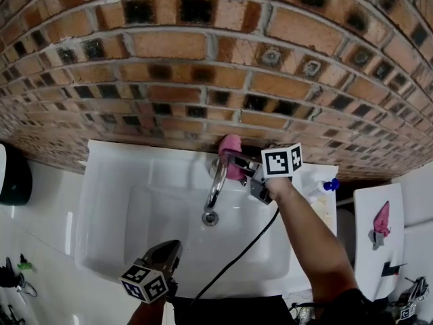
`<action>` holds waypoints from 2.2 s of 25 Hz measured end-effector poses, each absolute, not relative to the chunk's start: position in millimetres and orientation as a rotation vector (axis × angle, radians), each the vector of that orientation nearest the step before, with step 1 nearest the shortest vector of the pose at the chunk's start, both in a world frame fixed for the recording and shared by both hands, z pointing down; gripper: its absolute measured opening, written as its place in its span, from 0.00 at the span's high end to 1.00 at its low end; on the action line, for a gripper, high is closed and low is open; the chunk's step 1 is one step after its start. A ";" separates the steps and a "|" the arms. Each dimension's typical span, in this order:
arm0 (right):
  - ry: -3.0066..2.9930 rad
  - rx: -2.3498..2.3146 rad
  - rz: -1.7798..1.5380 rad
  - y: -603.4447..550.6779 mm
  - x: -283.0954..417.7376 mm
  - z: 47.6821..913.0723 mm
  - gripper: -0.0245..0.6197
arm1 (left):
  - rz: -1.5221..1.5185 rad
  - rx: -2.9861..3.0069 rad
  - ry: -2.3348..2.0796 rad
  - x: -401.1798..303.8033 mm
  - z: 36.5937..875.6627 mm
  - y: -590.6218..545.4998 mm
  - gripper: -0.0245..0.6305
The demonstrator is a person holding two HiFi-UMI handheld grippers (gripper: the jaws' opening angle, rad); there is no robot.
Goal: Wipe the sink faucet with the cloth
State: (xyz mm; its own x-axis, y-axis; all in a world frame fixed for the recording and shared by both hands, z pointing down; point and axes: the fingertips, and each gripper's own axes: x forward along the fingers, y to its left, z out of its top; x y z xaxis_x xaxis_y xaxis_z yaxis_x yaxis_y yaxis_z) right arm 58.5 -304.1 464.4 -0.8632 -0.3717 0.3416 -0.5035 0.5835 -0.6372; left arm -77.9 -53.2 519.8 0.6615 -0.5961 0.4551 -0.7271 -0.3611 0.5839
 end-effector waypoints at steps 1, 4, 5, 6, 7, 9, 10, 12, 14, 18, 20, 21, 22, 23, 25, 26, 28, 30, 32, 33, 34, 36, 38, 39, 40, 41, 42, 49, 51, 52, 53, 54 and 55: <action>-2.657 0.725 1.175 -305.1 57.5 462.8 0.78 | 0.209 2.075 -1.027 -81.4 520.0 -52.5 0.95; -2.694 0.699 1.200 -307.4 54.1 456.8 0.79 | 0.208 2.072 -1.032 -89.7 518.5 -51.0 0.95; -2.695 0.696 1.196 -307.6 53.3 455.5 0.79 | 0.211 2.074 -1.029 -91.4 517.9 -49.9 0.95; -2.691 0.697 1.190 -307.7 52.7 454.6 0.79 | 0.214 2.076 -1.024 -92.5 517.3 -48.4 0.95; -2.683 0.701 1.183 -307.9 52.3 453.8 0.80 | 0.216 2.079 -1.018 -92.9 516.7 -46.8 0.95; -2.660 0.713 1.165 -308.4 51.9 452.3 0.80 | 0.219 2.086 -1.004 -92.8 515.4 -43.7 0.95; -2.648 0.721 1.152 -308.3 52.0 451.3 0.80 | 0.219 2.090 -0.997 -92.9 514.5 -42.3 0.95; -2.619 0.736 1.124 -307.5 52.7 448.4 0.80 | 0.216 2.098 -0.983 -94.1 511.7 -40.5 0.95; -2.588 0.759 1.098 -306.1 54.1 443.8 0.80 | 0.208 2.110 -0.969 -96.7 508.0 -39.7 0.95; -2.556 0.809 1.085 -300.8 57.9 428.7 0.80 | 0.195 2.129 -0.950 -107.0 503.5 -36.8 0.95; -2.570 0.831 1.080 -297.5 57.6 415.0 0.80 | 0.193 2.139 -0.941 -113.3 501.4 -35.4 0.95; -2.585 0.827 1.054 -295.9 54.2 406.6 0.80 | 0.194 2.146 -0.936 -116.8 500.2 -34.6 0.95; -2.591 0.823 1.015 -294.8 50.1 399.8 0.80 | 0.197 2.152 -0.931 -120.3 499.1 -33.7 0.95; -2.584 0.825 0.974 -294.5 46.5 395.5 0.80 | 0.200 2.158 -0.928 -123.9 498.1 -32.8 0.95; -2.555 0.831 0.901 -294.3 40.4 391.6 0.80 | 0.201 2.169 -0.927 -131.5 496.0 -31.6 0.95; -2.541 0.834 0.866 -294.0 37.8 390.1 0.80 | 0.199 2.175 -0.928 -135.6 494.4 -31.4 0.95; -2.516 0.839 0.796 -292.9 33.0 385.6 0.80 | 0.195 2.187 -0.932 -144.3 490.8 -30.8 0.95; -2.494 0.839 0.723 -291.7 27.0 379.6 0.80 | 0.194 2.195 -0.935 -153.5 488.6 -28.7 0.95; -2.467 0.835 0.639 -289.7 19.2 373.4 0.80 | 0.195 2.199 -0.938 -162.3 487.8 -26.2 0.95; -2.449 0.832 0.592 -287.6 14.7 371.1 0.80 | 0.195 2.201 -0.938 -166.2 487.3 -25.2 0.95; -2.426 0.829 0.541 -285.1 10.8 369.9 0.80 | 0.195 2.204 -0.937 -169.7 486.8 -24.3 0.95; -2.371 0.832 0.430 -279.2 5.1 369.8 0.80 | 0.196 2.213 -0.931 -175.5 485.2 -22.8 0.95; -2.316 0.843 0.310 -273.4 0.9 369.8 0.80 | 0.200 2.225 -0.924 -180.3 483.5 -22.1 0.95; -2.290 0.850 0.243 -270.9 -0.9 369.4 0.80 | 0.202 2.232 -0.921 -182.5 482.8 -22.3 0.95; -2.265 0.858 0.173 -268.8 -2.4 368.6 0.80 | 0.203 2.238 -0.918 -184.2 482.3 -22.7 0.95; -2.240 0.870 0.106 -266.7 -3.2 368.0 0.80 | 0.204 2.244 -0.913 -185.4 482.0 -22.6 0.95; -2.219 0.887 0.048 -264.6 -3.5 367.8 0.80 | 0.205 2.249 -0.908 -186.3 482.1 -21.6 0.95; -2.207 1.049 -0.138 -249.6 -7.0 355.3 0.80 | 0.219 2.284 -0.868 -188.8 479.9 -16.3 0.95; -2.215 1.065 -0.161 -242.4 -9.4 350.8 0.80 | 0.221 2.295 -0.859 -188.0 477.6 -14.8 0.95; -2.217 1.068 -0.174 -238.6 -10.7 349.2 0.80 | 0.222 2.300 -0.855 -187.4 476.6 -13.7 0.95; -2.218 1.073 -0.188 -234.5 -11.7 347.8 0.80 | 0.222 2.305 -0.851 -187.0 475.6 -12.6 0.95; -2.217 1.079 -0.204 -230.3 -12.6 346.5 0.80 | 0.222 2.310 -0.847 -186.9 474.7 -11.7 0.95; -2.216 1.088 -0.222 -225.8 -13.5 345.4 0.80 | 0.222 2.315 -0.844 -187.2 474.0 -10.9 0.95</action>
State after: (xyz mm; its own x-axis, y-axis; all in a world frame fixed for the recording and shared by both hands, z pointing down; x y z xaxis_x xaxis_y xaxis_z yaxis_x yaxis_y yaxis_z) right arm -13.5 -225.8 345.4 -0.4434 -0.7571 0.4799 -0.6467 0.6409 0.4135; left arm -187.2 -10.9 474.0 0.7777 -0.5145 0.3613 -0.6257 -0.5773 0.5247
